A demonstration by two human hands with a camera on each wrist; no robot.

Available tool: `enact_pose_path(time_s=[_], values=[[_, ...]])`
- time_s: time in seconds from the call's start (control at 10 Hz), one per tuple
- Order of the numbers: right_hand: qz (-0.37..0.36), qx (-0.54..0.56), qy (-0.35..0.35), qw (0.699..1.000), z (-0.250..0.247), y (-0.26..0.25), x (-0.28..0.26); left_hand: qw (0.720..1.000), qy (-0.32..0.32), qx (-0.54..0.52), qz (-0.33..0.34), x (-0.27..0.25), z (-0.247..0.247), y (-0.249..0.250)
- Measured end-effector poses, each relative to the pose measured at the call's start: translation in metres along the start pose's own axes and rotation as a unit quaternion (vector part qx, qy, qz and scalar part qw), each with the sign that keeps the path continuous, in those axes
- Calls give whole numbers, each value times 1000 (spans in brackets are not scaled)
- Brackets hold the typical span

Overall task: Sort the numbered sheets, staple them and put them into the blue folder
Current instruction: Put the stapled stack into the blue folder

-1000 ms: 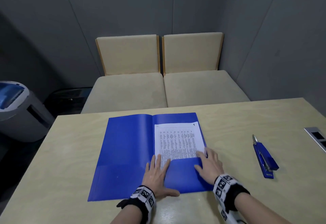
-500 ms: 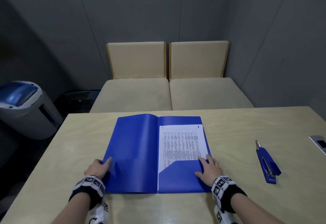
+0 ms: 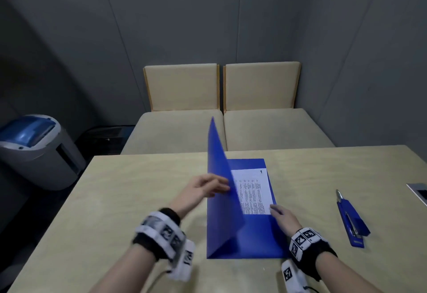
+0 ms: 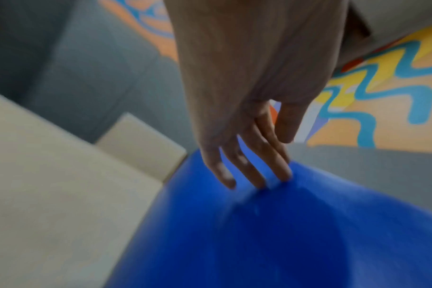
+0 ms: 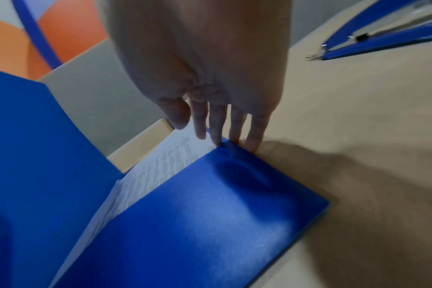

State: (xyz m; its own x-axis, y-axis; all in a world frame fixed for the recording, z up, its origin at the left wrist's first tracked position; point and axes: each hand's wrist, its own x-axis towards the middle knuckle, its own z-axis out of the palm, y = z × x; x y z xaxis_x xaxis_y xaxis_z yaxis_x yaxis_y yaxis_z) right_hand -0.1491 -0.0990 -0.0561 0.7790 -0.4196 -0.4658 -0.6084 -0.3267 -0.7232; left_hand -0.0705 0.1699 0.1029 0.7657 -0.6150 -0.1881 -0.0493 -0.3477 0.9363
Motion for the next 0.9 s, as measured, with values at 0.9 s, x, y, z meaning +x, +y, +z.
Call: enact_pose_path(time_s=[0.9], values=[[-37, -443, -60, 894, 20, -40, -38, 845, -135, 499, -136, 50, 102, -107]])
